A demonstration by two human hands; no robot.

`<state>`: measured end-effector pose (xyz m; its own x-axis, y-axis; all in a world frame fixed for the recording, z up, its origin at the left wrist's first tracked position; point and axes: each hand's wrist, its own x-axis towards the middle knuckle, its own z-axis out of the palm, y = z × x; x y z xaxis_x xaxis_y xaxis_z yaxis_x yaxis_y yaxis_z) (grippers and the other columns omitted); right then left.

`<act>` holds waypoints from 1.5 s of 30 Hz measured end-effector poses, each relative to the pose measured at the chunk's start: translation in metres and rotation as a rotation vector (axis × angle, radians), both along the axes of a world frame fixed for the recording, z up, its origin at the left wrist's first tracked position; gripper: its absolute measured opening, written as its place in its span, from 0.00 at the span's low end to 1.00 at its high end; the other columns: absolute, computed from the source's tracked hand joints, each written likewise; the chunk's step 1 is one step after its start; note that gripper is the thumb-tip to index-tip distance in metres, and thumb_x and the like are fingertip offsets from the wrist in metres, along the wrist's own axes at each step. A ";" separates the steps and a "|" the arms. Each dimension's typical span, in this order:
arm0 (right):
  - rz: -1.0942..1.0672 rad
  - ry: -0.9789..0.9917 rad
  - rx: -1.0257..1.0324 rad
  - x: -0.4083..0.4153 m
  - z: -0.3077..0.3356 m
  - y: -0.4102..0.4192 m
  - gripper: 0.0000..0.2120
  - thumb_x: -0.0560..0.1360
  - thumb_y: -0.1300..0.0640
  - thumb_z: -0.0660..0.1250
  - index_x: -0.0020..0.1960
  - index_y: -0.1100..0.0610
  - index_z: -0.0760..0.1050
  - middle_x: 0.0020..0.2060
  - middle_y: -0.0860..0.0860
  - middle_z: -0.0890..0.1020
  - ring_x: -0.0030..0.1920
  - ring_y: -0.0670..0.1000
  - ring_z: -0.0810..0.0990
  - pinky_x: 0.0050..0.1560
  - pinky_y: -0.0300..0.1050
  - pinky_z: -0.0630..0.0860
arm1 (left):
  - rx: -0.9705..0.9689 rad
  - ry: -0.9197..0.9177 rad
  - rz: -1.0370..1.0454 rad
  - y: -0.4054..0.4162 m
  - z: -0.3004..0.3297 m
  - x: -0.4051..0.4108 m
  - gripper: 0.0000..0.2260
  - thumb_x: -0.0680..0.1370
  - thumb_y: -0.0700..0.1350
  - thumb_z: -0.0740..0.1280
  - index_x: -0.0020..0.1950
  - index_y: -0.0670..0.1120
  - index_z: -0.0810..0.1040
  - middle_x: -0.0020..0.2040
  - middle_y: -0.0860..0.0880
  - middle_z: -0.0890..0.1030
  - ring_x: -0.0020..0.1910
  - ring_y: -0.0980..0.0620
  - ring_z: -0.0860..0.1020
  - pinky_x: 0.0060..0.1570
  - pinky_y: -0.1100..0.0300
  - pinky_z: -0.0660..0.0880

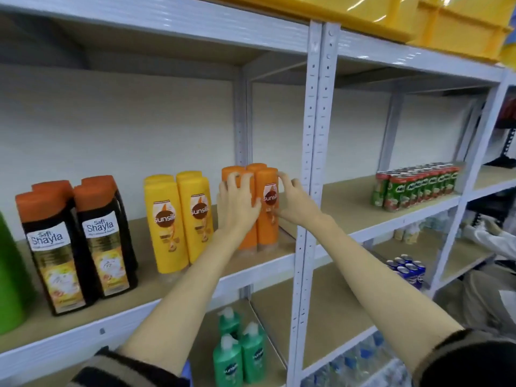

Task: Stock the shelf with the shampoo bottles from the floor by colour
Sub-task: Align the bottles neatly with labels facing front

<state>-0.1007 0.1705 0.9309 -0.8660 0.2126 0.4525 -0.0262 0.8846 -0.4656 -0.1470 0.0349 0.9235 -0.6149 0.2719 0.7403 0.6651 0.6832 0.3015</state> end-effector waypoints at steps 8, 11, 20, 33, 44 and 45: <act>0.125 0.082 -0.115 -0.034 -0.020 0.016 0.50 0.68 0.65 0.69 0.74 0.43 0.38 0.68 0.61 0.58 0.52 0.62 0.76 0.49 0.55 0.79 | 0.061 -0.018 0.129 0.013 -0.024 -0.020 0.30 0.72 0.44 0.69 0.71 0.50 0.60 0.72 0.40 0.58 0.69 0.39 0.62 0.66 0.45 0.66; 0.140 0.125 -0.134 -0.043 -0.030 0.017 0.54 0.68 0.64 0.69 0.72 0.38 0.32 0.70 0.59 0.56 0.56 0.62 0.75 0.52 0.57 0.78 | 0.110 -0.113 0.111 0.015 -0.034 -0.020 0.35 0.72 0.42 0.70 0.74 0.54 0.55 0.74 0.41 0.54 0.72 0.39 0.58 0.68 0.45 0.64; 0.202 0.137 -0.195 -0.053 -0.048 0.021 0.57 0.67 0.59 0.73 0.70 0.39 0.29 0.64 0.59 0.64 0.58 0.60 0.75 0.56 0.56 0.76 | 0.262 -0.301 -0.045 0.020 -0.049 -0.020 0.47 0.68 0.37 0.74 0.73 0.60 0.45 0.71 0.42 0.58 0.71 0.44 0.62 0.69 0.49 0.63; 0.169 0.189 -0.182 -0.063 -0.055 0.021 0.55 0.68 0.57 0.73 0.69 0.37 0.29 0.62 0.57 0.66 0.55 0.57 0.76 0.50 0.51 0.77 | 0.341 -0.293 -0.079 0.024 -0.054 -0.030 0.43 0.70 0.35 0.72 0.75 0.54 0.50 0.72 0.44 0.58 0.71 0.46 0.61 0.68 0.49 0.63; 0.206 0.191 -0.343 -0.070 -0.064 0.020 0.57 0.68 0.55 0.74 0.67 0.37 0.26 0.69 0.56 0.62 0.64 0.55 0.71 0.56 0.51 0.74 | 0.416 -0.338 -0.134 0.020 -0.066 -0.036 0.49 0.68 0.43 0.75 0.74 0.53 0.42 0.74 0.45 0.56 0.73 0.49 0.58 0.69 0.50 0.60; 0.232 0.164 -0.414 -0.071 -0.065 0.020 0.58 0.69 0.55 0.73 0.68 0.38 0.24 0.70 0.56 0.62 0.64 0.53 0.71 0.58 0.50 0.72 | 0.425 -0.375 -0.158 0.020 -0.068 -0.037 0.51 0.67 0.44 0.76 0.73 0.53 0.39 0.75 0.45 0.55 0.73 0.49 0.57 0.70 0.48 0.59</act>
